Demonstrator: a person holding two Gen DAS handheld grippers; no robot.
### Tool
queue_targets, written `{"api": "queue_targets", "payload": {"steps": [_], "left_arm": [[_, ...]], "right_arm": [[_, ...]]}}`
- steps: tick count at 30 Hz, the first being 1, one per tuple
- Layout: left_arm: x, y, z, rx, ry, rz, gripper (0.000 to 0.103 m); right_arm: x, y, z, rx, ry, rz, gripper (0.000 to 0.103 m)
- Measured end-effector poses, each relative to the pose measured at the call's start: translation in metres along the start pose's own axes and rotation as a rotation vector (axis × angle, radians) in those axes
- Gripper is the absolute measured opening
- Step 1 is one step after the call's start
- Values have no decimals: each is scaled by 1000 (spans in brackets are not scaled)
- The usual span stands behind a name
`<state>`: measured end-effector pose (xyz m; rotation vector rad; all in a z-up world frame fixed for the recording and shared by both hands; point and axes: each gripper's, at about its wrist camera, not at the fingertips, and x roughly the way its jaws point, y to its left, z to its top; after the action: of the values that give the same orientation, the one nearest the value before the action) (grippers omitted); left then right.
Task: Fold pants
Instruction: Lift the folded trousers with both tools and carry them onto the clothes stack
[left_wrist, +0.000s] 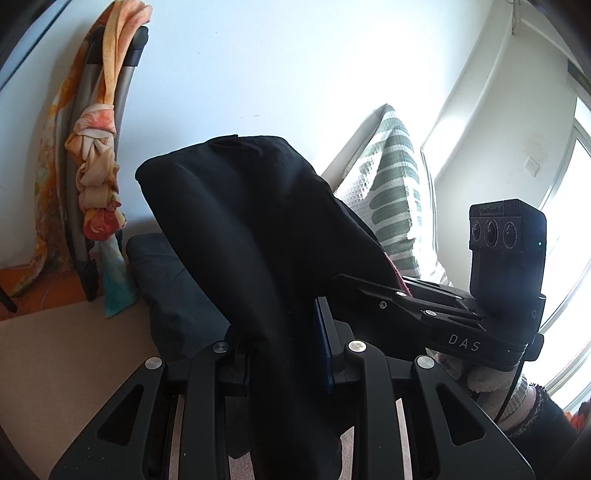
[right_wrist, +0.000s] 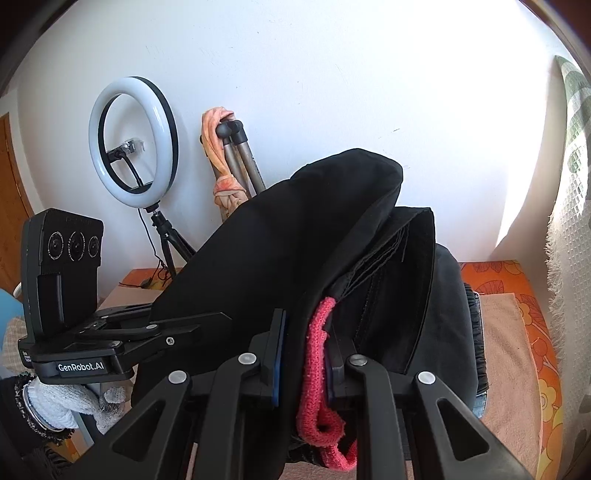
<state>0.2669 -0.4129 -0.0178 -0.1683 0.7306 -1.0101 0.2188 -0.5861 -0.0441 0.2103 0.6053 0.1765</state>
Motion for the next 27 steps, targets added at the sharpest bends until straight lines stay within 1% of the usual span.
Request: {"api": "queue_targets", "payload": {"steps": [5, 10, 14, 17, 19, 20, 23, 24, 25, 26, 27], "left_arm": [[29, 14, 3, -17, 17, 20, 23], [49, 27, -4, -25, 58, 49, 23], [59, 31, -9, -15, 88, 73, 23], [61, 36, -12, -23, 102, 94, 23], [61, 39, -13, -35, 119, 97, 28], [62, 40, -14, -37, 130, 101, 29], [59, 41, -16, -21, 138, 127, 34], [57, 43, -17, -23, 136, 133, 44], [54, 44, -17, -27, 132, 140, 58], [51, 45, -18, -31, 124, 147, 60], [48, 46, -17, -34, 119, 149, 60]], "right_arm": [[26, -21, 2, 9, 30, 0, 15], [44, -43, -4, 42, 74, 6, 15], [52, -53, -11, 59, 107, -7, 16], [55, -63, -15, 79, 130, -37, 17], [56, -68, -18, 93, 137, -59, 19], [53, -71, -20, 101, 140, -71, 20], [51, -74, -22, 109, 147, -139, 32], [47, -76, -22, 114, 145, -165, 34], [44, -76, -21, 113, 143, -193, 35], [40, -77, -20, 111, 138, -213, 35], [34, -78, -21, 118, 131, -226, 35]]}}
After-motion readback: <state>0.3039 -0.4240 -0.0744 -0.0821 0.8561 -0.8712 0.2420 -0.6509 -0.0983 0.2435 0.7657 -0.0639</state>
